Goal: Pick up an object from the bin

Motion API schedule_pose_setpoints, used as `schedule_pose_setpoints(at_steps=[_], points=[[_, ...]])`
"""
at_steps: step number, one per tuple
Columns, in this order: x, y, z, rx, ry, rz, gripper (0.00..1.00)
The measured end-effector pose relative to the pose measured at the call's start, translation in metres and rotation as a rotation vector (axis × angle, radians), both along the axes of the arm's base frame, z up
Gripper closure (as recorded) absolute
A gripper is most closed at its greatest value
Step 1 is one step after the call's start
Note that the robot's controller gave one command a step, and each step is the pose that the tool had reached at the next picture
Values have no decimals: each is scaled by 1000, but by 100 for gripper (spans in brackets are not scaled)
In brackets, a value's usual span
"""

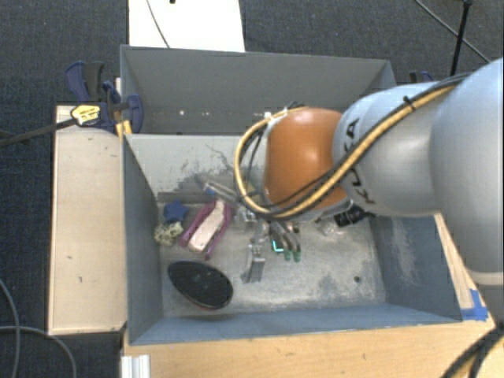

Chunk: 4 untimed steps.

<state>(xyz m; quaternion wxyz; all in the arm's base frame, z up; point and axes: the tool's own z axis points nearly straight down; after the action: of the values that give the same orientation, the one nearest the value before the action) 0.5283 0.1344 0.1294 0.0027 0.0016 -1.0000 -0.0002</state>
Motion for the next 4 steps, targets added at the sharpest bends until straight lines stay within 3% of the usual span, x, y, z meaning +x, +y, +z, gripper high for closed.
schedule_pose_setpoints(at_steps=[1, 2, 3, 4], points=[[-9, 61, -58, 3, -10, -171, 0], [-34, 111, -53, -14, -4, 299, 0], [-35, 113, -53, -9, -4, 294, 100], [-36, 117, -53, -2, -6, 294, 0]])
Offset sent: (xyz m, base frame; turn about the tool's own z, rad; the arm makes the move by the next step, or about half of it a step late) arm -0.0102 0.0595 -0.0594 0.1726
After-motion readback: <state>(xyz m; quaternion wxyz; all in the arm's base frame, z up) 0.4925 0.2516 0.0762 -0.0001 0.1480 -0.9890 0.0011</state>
